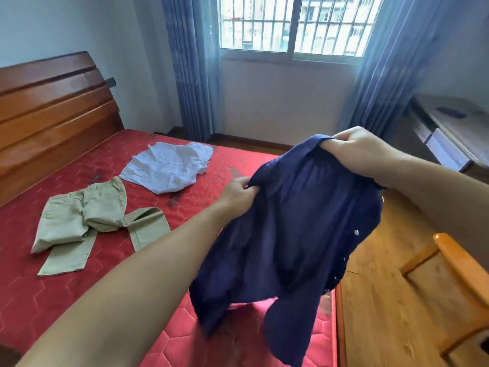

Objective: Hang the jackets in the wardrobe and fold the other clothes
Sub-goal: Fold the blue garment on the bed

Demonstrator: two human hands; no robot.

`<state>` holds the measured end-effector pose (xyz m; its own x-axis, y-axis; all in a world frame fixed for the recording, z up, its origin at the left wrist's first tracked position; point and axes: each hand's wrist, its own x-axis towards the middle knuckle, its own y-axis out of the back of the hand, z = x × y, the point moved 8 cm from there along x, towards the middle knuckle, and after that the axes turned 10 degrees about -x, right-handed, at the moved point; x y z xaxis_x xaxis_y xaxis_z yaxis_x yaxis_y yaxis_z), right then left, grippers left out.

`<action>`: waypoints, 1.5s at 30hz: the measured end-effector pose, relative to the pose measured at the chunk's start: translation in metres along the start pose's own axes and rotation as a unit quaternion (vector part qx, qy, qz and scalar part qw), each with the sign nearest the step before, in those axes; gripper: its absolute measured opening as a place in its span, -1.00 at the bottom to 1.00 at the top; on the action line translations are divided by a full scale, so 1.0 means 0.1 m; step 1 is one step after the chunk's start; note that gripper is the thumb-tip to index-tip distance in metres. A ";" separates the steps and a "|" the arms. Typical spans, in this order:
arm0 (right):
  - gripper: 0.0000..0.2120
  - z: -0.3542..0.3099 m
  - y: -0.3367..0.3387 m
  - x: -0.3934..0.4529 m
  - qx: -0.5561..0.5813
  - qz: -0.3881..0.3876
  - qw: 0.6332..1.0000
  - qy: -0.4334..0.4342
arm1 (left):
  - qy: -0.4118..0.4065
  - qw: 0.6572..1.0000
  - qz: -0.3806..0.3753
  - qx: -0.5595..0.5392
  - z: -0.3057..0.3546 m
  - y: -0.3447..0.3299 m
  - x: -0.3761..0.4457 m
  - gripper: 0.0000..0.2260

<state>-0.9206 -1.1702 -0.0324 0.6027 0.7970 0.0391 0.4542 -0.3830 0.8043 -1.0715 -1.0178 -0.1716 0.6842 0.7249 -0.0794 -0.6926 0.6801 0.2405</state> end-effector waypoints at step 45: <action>-0.69 2.41 -3.23 -1.07 -0.421 -0.379 0.813 -0.134 | 0.213 0.840 -0.215 0.449 -2.74 0.19 -0.36 -0.62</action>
<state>-0.9738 -1.2446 -0.4397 0.5318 0.4820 -0.6963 0.2201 0.7153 0.6632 -1.1720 -1.0014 -0.4296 0.5501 0.5368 -0.6397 0.1810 0.6712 0.7189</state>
